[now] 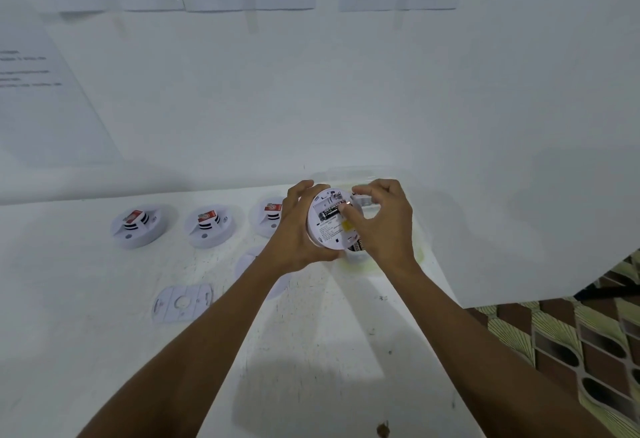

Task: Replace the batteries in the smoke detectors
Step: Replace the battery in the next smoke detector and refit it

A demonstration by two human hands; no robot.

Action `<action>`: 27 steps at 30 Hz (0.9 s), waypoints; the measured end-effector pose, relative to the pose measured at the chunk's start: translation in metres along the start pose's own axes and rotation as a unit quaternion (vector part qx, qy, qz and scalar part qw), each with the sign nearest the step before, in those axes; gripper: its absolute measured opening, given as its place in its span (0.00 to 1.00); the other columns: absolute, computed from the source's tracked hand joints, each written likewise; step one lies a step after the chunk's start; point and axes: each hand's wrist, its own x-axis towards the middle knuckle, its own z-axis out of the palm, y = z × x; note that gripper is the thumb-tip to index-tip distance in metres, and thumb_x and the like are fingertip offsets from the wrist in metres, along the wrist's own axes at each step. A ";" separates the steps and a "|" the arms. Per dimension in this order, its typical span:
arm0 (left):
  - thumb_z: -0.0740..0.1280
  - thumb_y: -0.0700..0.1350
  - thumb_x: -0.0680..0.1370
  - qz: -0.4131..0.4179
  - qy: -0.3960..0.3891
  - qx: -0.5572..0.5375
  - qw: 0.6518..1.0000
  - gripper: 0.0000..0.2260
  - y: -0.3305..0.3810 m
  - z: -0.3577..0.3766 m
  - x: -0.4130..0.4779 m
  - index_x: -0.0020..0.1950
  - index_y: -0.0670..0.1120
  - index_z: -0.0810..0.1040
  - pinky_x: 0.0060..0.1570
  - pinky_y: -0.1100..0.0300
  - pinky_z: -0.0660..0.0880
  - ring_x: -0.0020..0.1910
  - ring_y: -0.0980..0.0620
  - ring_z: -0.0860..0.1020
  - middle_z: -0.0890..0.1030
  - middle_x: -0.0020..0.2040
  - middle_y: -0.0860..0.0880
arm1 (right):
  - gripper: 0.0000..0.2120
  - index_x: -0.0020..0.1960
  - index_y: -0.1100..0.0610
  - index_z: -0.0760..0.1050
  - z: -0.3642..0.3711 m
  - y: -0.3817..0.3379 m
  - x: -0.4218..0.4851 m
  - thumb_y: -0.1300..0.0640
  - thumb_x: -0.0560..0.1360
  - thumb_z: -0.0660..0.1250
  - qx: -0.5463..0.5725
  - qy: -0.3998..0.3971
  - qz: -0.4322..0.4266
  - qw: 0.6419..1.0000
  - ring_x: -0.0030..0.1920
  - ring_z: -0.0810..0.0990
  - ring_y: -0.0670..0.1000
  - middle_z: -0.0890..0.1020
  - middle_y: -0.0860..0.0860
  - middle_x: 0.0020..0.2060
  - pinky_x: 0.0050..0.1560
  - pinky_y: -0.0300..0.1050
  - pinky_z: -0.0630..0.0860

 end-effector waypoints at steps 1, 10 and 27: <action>0.78 0.60 0.59 0.003 0.000 0.000 1.000 0.42 -0.001 0.000 0.000 0.68 0.59 0.61 0.71 0.61 0.58 0.73 0.50 0.60 0.64 0.71 0.47 | 0.12 0.53 0.52 0.83 0.000 0.003 0.001 0.51 0.70 0.77 -0.016 -0.003 0.013 1.000 0.54 0.74 0.45 0.75 0.46 0.53 0.50 0.25 0.65; 0.77 0.62 0.59 0.004 0.002 0.029 1.000 0.43 -0.010 0.001 0.009 0.70 0.52 0.66 0.72 0.52 0.61 0.72 0.48 0.62 0.67 0.69 0.49 | 0.04 0.46 0.52 0.81 -0.003 0.000 0.003 0.55 0.72 0.75 0.062 -0.033 0.002 0.998 0.47 0.78 0.39 0.81 0.37 0.41 0.45 0.25 0.68; 0.76 0.63 0.56 0.003 -0.009 -0.009 1.000 0.45 -0.020 -0.013 0.007 0.69 0.56 0.62 0.67 0.77 0.49 0.73 0.55 0.57 0.63 0.72 0.48 | 0.05 0.43 0.51 0.80 -0.023 0.060 0.062 0.56 0.70 0.76 -0.223 -0.371 0.045 0.900 0.42 0.85 0.49 0.85 0.50 0.39 0.42 0.39 0.77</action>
